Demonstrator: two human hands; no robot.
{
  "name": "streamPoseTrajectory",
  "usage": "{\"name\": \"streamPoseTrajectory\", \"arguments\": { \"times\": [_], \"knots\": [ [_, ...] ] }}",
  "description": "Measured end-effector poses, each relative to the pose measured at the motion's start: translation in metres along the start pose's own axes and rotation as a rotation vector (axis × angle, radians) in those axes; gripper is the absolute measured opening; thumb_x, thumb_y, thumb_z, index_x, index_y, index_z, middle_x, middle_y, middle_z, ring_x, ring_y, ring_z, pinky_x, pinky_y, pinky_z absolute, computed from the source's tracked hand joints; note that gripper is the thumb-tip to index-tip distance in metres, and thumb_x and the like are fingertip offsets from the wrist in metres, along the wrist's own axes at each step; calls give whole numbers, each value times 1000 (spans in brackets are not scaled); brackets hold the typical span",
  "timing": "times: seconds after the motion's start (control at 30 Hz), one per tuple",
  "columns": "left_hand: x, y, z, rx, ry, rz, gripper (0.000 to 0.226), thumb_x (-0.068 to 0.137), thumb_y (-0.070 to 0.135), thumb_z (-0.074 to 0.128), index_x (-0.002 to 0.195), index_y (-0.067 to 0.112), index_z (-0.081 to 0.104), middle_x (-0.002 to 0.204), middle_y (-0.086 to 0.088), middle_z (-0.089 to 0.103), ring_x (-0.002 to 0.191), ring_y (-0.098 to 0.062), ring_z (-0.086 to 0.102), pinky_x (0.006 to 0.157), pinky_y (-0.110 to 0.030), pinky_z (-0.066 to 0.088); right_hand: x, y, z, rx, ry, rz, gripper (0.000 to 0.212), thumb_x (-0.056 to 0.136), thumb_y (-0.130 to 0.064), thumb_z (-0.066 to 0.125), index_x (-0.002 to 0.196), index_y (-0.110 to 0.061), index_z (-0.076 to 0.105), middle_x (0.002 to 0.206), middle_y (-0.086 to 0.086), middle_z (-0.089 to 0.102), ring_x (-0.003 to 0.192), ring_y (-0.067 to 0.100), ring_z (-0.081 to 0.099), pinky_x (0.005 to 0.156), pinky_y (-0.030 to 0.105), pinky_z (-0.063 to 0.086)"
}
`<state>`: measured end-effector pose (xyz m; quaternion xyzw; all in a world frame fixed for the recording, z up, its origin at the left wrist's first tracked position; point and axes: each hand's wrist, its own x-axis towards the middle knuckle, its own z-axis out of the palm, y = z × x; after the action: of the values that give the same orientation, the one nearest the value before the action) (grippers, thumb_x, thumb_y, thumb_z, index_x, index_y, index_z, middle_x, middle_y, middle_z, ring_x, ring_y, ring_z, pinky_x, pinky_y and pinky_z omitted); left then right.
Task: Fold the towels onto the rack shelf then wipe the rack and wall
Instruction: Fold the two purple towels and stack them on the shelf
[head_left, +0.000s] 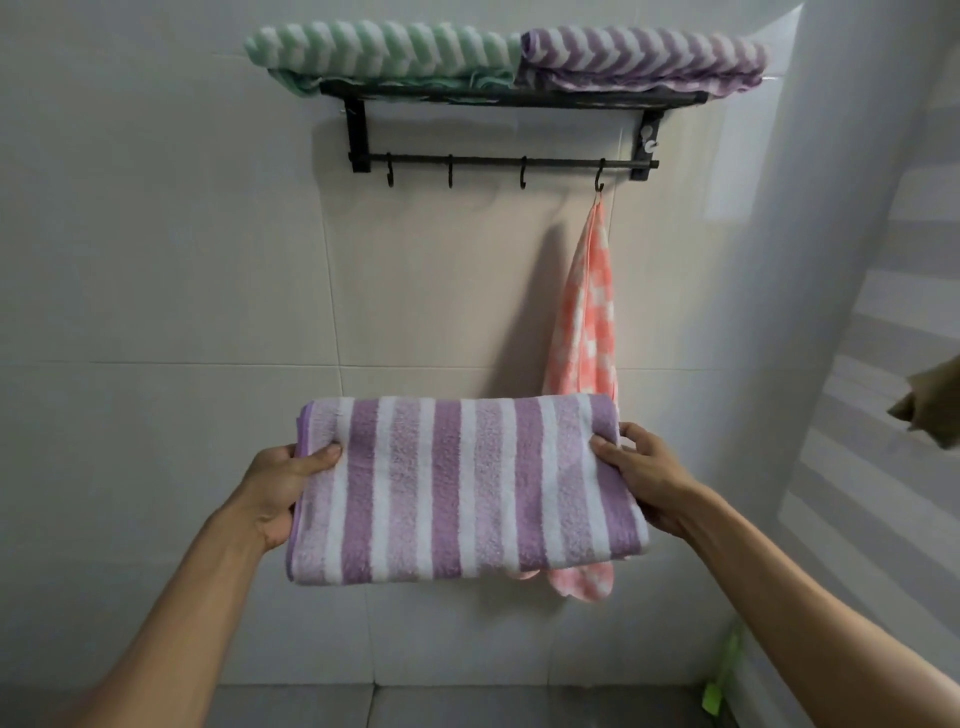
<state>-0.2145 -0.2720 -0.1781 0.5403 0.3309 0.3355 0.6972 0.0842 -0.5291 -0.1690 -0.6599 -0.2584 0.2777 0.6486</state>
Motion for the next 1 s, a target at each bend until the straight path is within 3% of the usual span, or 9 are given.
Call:
{"name": "streamPoseTrajectory", "arguments": {
  "times": [0.1,0.23,0.33,0.5,0.7,0.83,1.0],
  "knots": [
    [-9,8,18,99,38,149,24,101,17,58,124,14,61,115,-13,72,98,-28,72,78,-39,60,-12,-9,-5,-70,19,-53,17,104,-26,53,118,-17,53,114,9,67,87,23,64,69,40,54],
    [-25,17,46,307,74,326,32,105,35,47,137,28,47,130,-3,64,113,-20,64,101,-45,50,-30,-19,-14,-179,107,-119,17,106,-30,41,122,-23,39,106,8,59,89,26,62,71,43,54],
    [-44,24,74,432,203,427,33,105,44,42,131,25,48,120,-3,61,106,-21,60,92,-37,47,-49,-21,-23,-216,235,-264,14,107,-24,36,118,-15,38,97,4,54,88,21,56,67,32,47],
    [-88,42,121,514,408,577,42,104,51,35,103,12,51,90,-9,60,84,-32,58,73,-40,44,-80,-30,-54,-294,428,-415,19,106,-28,38,112,-11,45,90,-1,56,87,25,56,74,38,40],
    [-137,70,154,514,554,649,55,101,57,36,86,9,56,82,-12,60,82,-34,57,70,-39,40,-112,-63,-88,-251,537,-460,34,104,-39,44,93,-8,54,78,-3,56,73,21,50,66,36,31],
    [-157,86,162,511,577,671,55,101,59,32,88,11,55,78,-5,57,79,-31,55,70,-37,39,-118,-85,-100,-287,540,-444,46,102,-47,45,83,-7,55,76,6,58,67,20,50,63,38,32],
    [-153,114,157,498,606,705,60,101,60,30,87,9,58,83,-11,62,80,-33,58,71,-38,41,-103,-115,-97,-265,476,-461,45,101,-51,46,79,-12,52,76,7,58,72,27,52,63,37,37]
  ]
}}
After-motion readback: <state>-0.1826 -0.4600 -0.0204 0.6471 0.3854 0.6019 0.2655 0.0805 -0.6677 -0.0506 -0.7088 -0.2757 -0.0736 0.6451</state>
